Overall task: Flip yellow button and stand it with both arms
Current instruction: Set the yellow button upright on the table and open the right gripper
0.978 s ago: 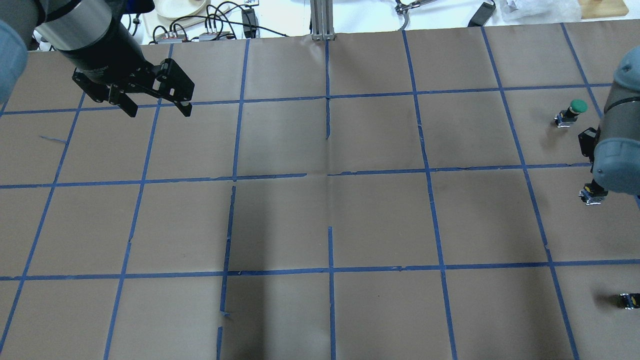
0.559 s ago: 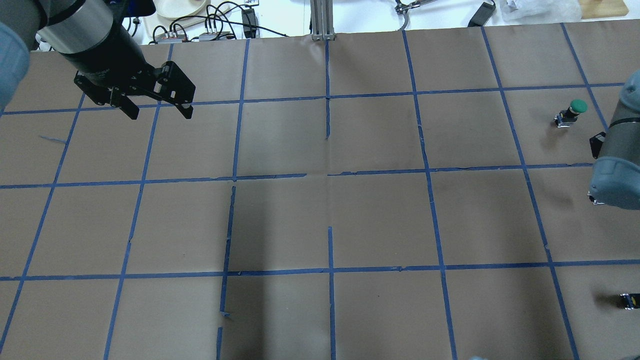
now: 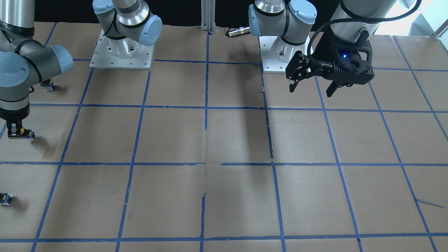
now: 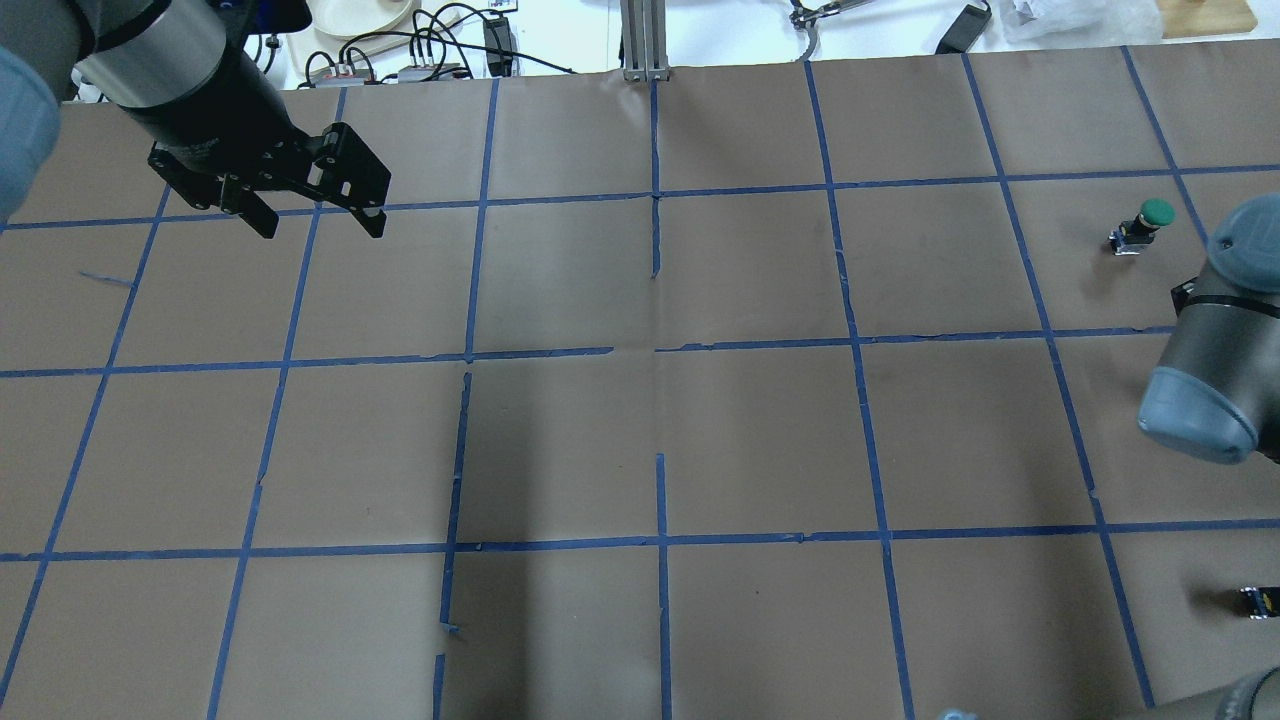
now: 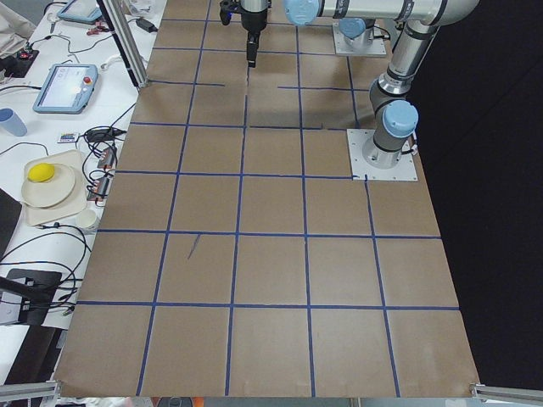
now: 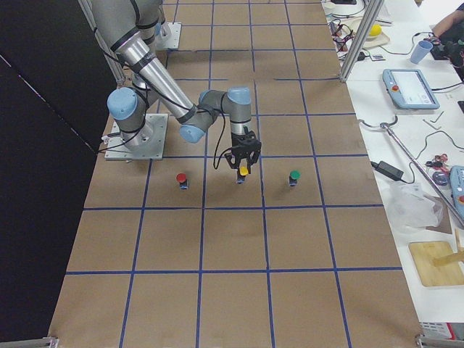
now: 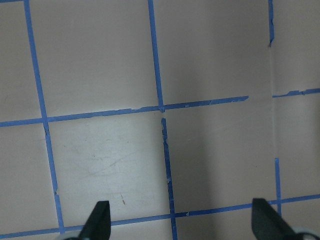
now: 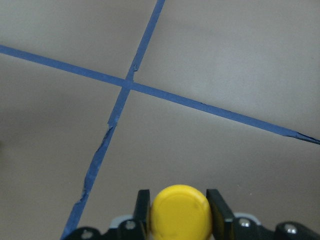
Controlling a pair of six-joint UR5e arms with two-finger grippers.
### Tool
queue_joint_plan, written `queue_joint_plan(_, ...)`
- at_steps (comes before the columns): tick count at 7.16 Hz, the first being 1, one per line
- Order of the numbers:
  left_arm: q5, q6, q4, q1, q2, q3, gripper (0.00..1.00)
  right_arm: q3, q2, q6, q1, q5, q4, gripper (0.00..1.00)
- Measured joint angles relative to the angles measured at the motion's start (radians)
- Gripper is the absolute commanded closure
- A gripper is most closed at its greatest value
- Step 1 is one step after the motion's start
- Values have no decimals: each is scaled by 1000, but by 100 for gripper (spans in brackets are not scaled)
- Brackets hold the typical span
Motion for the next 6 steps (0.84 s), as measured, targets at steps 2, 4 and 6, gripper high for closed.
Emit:
queue_joint_plan(2,0,0,0,0,0,0,1,7,0,1,-1,1,-9,68)
queue_joint_plan(4,1,1,0,0,-1,0,1,14,0,4,-1,2,-10,62)
queue_joint_plan(6,1,2,2,0,-1,0,1,23,0,12,-1,2,-10,50)
